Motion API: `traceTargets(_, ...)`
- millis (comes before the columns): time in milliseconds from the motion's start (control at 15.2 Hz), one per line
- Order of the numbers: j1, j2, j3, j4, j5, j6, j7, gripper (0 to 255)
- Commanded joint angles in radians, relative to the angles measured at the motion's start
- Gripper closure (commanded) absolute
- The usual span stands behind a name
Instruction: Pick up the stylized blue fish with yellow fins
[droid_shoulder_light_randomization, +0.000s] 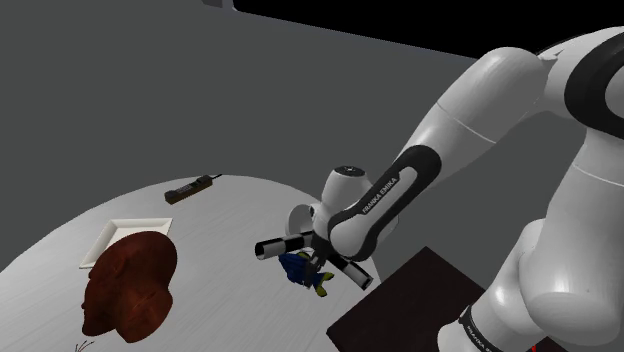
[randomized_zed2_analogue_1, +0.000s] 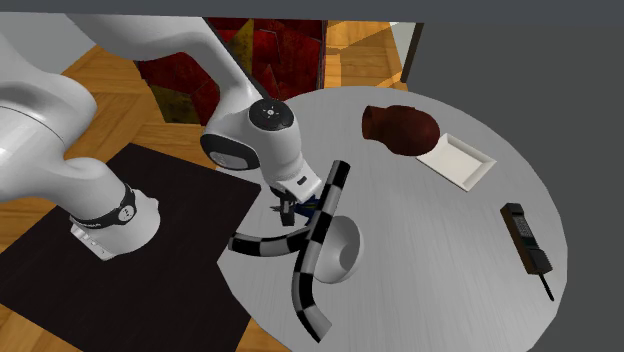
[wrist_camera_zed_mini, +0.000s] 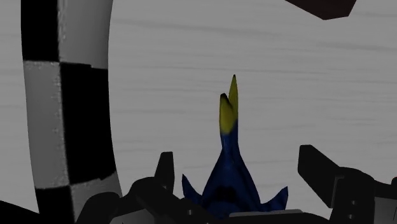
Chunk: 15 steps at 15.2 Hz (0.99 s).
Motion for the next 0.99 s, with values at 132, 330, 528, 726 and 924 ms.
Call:
traceTargets(132,-0.003,0.046,0.002,0.006,0.007,0.041,-0.013,0)
traceTargets(330,-0.003,0.046,0.002,0.006,0.007,0.041,-0.012,255)
traceTargets(528,-0.003,0.046,0.002,0.006,0.007,0.041,-0.012,255)
traceTargets(726,-0.003,0.046,0.002,0.006,0.007,0.041,-0.013,255)
traceTargets(924,-0.003,0.028,0.001,0.003,0.005,0.026,-0.009,255)
